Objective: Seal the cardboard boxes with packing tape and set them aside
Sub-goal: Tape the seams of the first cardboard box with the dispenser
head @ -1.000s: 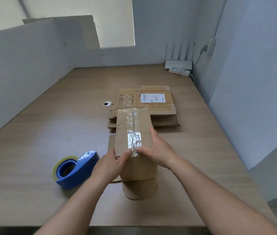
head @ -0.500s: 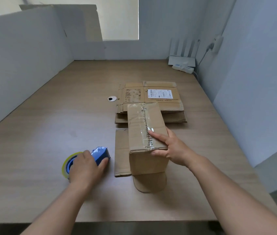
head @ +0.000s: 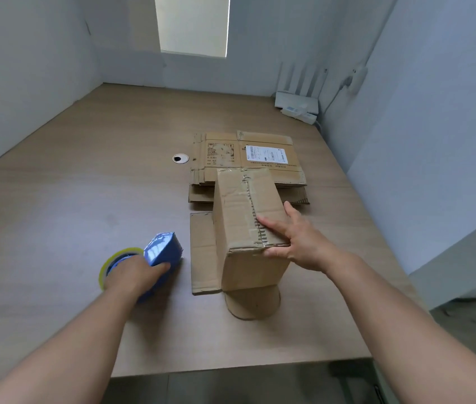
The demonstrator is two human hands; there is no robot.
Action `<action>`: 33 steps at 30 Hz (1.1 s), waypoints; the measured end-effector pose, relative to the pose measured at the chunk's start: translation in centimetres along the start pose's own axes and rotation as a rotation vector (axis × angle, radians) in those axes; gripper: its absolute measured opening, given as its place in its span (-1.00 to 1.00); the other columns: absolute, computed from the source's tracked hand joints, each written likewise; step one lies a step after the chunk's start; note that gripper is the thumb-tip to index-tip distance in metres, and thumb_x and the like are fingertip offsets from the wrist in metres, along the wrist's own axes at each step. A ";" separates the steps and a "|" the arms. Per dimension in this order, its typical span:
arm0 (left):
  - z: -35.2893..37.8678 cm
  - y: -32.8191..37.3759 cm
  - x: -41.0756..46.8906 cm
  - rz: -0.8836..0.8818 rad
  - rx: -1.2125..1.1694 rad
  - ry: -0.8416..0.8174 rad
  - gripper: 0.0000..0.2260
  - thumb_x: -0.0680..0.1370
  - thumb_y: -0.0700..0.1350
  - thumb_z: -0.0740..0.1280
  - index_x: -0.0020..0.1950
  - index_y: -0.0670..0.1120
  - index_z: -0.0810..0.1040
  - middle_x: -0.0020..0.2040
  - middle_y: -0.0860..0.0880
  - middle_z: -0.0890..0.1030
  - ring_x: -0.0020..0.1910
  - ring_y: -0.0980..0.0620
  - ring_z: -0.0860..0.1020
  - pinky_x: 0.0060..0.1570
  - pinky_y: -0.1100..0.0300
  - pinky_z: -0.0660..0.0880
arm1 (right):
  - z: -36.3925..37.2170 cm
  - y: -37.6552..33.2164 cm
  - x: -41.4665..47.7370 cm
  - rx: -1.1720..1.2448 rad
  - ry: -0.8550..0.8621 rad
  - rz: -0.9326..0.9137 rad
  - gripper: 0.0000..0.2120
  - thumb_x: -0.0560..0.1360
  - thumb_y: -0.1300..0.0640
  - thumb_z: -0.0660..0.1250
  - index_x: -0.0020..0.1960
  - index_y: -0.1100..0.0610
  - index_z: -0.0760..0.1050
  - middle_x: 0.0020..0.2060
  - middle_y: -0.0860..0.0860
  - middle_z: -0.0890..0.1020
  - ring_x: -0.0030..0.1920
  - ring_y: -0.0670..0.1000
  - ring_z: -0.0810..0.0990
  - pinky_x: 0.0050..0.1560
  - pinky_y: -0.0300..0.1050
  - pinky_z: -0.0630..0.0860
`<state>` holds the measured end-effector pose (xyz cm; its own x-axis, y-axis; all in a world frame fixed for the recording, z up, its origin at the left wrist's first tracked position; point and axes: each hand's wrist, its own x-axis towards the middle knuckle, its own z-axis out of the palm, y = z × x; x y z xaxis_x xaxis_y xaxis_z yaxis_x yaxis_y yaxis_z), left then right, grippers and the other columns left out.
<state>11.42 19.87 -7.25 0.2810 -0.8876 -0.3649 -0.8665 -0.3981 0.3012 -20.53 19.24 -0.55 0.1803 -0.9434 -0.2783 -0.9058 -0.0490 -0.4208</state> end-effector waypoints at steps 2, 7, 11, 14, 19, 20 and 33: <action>-0.9 0.0 -0.3 0.105 -0.157 -0.015 -0.71 0.50 0.14 0.34 -0.03 -0.09 0.53 -0.20 -0.04 0.58 -0.22 -0.01 0.55 -0.29 0.15 0.43 | -0.8 -0.6 -0.4 -0.109 -0.023 -0.001 -0.26 0.36 -0.29 0.40 0.43 -0.42 0.08 0.55 0.03 -0.20 0.54 0.11 -0.13 0.51 0.14 -0.03; -5.5 1.9 -4.1 0.509 -0.415 -0.078 -0.81 0.47 -0.02 0.45 0.01 0.02 0.52 -0.12 0.03 0.59 -0.15 0.02 0.54 -0.24 0.19 0.46 | -2.8 -2.7 -1.8 0.097 0.171 -0.073 -0.47 0.52 -0.15 0.29 0.45 -0.10 0.31 0.53 0.01 0.11 0.52 0.05 0.05 0.51 0.11 0.04; -8.2 3.5 -7.2 0.692 -0.481 -0.130 -0.66 0.29 0.13 0.47 0.00 0.07 0.55 -0.15 0.09 0.62 -0.19 0.08 0.57 -0.24 0.21 0.51 | -4.5 -6.0 -4.2 0.458 0.257 -0.286 -0.58 0.48 -0.07 0.33 0.32 -0.07 0.46 0.29 -0.18 0.46 0.30 -0.23 0.38 0.35 -0.22 0.30; -9.0 4.6 -8.4 0.758 -0.474 -0.163 -0.54 0.19 0.24 0.37 0.01 0.07 0.56 -0.16 0.13 0.62 -0.20 0.08 0.58 -0.24 0.17 0.54 | -4.8 -8.0 -5.8 0.573 0.151 -0.373 -0.60 0.36 -0.06 0.37 0.20 -0.16 0.50 0.16 -0.19 0.57 0.15 -0.23 0.49 0.14 -0.33 0.39; -9.3 5.7 -9.2 0.806 -0.422 -0.199 -0.53 0.21 0.25 0.38 0.04 0.08 0.56 -0.13 0.13 0.63 -0.15 0.04 0.60 -0.17 0.04 0.60 | -4.8 -7.9 -6.7 0.679 0.187 -0.470 -0.83 0.47 0.27 0.40 -0.06 0.01 0.63 -0.20 -0.19 0.63 -0.19 -0.23 0.52 -0.14 -0.32 0.45; -9.2 5.8 -9.2 0.810 -0.416 -0.199 -0.54 0.21 0.25 0.38 0.03 0.08 0.56 -0.13 0.12 0.64 -0.15 0.05 0.60 -0.18 0.04 0.59 | -4.7 -7.7 -6.7 0.676 0.222 -0.461 -0.85 0.48 0.30 0.38 -0.11 0.06 0.63 -0.27 -0.22 0.61 -0.23 -0.24 0.51 -0.18 -0.33 0.46; -11.1 10.6 -10.5 0.726 -0.477 -0.251 -0.26 -0.05 0.51 0.40 -0.07 0.05 0.60 -0.19 0.14 0.67 -0.24 0.12 0.64 -0.34 0.30 0.57 | -4.6 -6.1 -6.3 0.858 0.620 -0.185 -0.92 0.48 0.23 0.40 -0.18 0.12 0.58 -0.35 -0.05 0.60 -0.40 -0.20 0.51 -0.31 -0.32 0.49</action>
<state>3.86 22.43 9.59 -0.4150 -0.9034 -0.1077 -0.5166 0.1366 0.8453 -17.88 24.01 7.74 -0.1576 -0.9586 0.2373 -0.2695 -0.1894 -0.9442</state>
